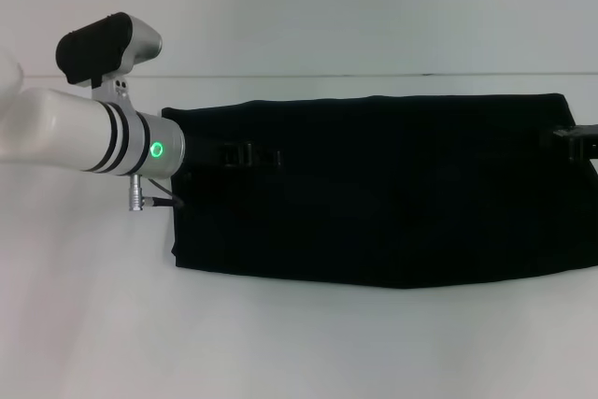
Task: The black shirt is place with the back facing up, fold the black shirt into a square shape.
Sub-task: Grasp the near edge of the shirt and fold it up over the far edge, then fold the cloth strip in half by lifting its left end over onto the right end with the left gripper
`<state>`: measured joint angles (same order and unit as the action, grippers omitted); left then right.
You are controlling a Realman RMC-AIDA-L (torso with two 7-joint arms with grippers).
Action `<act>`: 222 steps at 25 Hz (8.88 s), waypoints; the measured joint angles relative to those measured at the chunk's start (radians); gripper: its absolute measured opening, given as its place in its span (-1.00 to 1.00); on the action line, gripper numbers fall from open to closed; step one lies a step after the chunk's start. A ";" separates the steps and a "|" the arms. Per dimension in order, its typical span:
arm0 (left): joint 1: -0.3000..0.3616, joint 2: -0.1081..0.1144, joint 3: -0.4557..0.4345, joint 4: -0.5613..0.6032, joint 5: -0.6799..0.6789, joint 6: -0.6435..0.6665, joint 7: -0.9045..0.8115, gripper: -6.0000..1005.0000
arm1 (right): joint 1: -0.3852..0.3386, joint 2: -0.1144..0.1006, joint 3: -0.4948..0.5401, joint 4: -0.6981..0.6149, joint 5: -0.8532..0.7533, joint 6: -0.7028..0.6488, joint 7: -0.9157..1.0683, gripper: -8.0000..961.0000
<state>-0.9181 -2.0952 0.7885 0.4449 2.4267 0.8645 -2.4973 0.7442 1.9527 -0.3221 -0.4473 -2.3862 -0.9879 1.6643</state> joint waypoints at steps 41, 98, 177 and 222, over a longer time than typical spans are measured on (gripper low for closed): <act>0.010 -0.002 0.007 0.022 -0.003 -0.022 0.090 -0.97 | 0.003 0.002 -0.024 -0.006 0.004 -0.001 0.005 -0.88; 0.026 0.079 0.007 0.051 -0.207 -0.124 0.276 -0.94 | 0.108 -0.035 -0.177 0.004 0.057 0.263 0.247 -0.88; 0.263 0.049 -0.091 0.238 -0.080 0.399 0.289 0.85 | -0.074 -0.078 -0.180 -0.182 0.050 -0.278 0.460 0.53; 0.241 0.059 -0.063 0.207 -0.067 0.320 0.365 -0.93 | -0.124 -0.076 -0.181 -0.160 -0.085 -0.235 0.509 0.50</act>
<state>-0.6773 -2.0359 0.7257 0.6520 2.3592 1.1849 -2.1323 0.6200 1.8772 -0.5030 -0.6075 -2.4714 -1.2229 2.1737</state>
